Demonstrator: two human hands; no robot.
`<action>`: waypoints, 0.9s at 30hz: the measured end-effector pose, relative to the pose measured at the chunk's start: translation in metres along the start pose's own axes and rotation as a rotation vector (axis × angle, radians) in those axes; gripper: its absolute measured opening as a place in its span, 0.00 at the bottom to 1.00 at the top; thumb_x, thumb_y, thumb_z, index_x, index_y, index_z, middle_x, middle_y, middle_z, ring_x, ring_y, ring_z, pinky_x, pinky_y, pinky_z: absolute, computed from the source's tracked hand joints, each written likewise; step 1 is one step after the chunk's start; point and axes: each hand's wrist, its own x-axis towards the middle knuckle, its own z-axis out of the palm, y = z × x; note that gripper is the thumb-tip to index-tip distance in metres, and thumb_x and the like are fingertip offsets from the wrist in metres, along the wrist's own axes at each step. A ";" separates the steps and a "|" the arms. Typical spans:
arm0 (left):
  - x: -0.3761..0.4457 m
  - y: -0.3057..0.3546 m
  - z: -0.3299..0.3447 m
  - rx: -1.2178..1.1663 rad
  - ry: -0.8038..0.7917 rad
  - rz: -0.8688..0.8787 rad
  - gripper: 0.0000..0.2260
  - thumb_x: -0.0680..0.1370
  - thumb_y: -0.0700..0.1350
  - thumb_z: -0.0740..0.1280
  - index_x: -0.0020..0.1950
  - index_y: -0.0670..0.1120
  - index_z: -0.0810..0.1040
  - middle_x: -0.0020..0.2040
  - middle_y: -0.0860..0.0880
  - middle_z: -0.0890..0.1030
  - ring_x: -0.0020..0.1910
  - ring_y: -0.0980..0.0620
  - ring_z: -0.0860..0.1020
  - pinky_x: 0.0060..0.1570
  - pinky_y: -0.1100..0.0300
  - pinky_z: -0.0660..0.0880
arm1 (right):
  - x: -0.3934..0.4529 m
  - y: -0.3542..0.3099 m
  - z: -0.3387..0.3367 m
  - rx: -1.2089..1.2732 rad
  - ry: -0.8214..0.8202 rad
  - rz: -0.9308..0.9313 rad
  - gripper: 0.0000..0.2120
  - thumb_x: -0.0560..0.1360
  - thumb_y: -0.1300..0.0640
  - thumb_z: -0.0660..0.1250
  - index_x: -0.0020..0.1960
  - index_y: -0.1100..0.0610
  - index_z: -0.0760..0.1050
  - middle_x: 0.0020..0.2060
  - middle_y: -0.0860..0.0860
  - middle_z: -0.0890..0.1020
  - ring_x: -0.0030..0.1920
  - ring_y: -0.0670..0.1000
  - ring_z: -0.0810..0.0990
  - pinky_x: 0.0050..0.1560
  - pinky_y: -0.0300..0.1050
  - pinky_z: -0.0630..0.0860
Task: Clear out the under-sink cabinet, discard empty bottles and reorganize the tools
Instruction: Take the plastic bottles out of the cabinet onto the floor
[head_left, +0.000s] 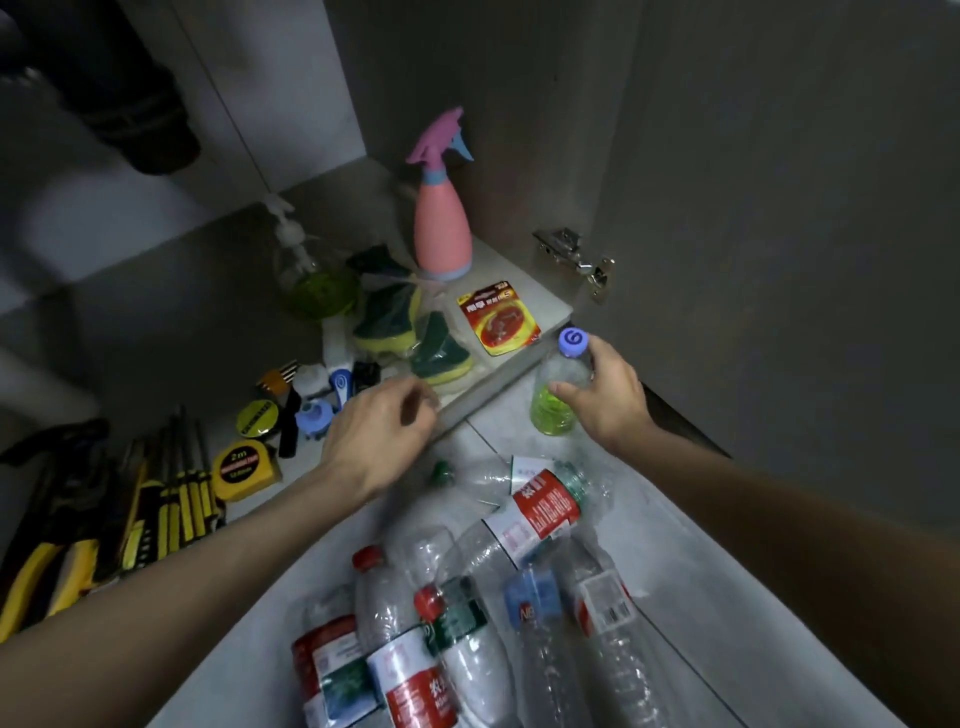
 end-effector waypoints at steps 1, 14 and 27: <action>0.004 -0.001 -0.001 -0.002 0.015 -0.015 0.07 0.76 0.53 0.62 0.49 0.56 0.77 0.45 0.56 0.79 0.44 0.52 0.77 0.39 0.57 0.70 | 0.001 -0.001 0.001 0.031 0.002 0.027 0.28 0.71 0.57 0.77 0.68 0.51 0.72 0.63 0.50 0.77 0.64 0.53 0.76 0.66 0.51 0.72; 0.087 -0.024 -0.071 -0.223 0.426 -0.377 0.12 0.77 0.51 0.66 0.58 0.49 0.73 0.51 0.48 0.77 0.49 0.46 0.77 0.43 0.55 0.71 | 0.062 -0.106 0.000 0.017 0.078 -0.221 0.24 0.76 0.47 0.69 0.69 0.54 0.71 0.63 0.51 0.78 0.63 0.52 0.77 0.64 0.49 0.73; 0.153 -0.084 -0.082 -0.614 0.400 -0.482 0.25 0.71 0.44 0.78 0.66 0.44 0.76 0.59 0.48 0.78 0.54 0.51 0.75 0.47 0.62 0.69 | 0.197 -0.223 0.064 -0.052 -0.033 -0.005 0.34 0.71 0.39 0.74 0.68 0.60 0.74 0.62 0.58 0.79 0.62 0.59 0.79 0.64 0.51 0.75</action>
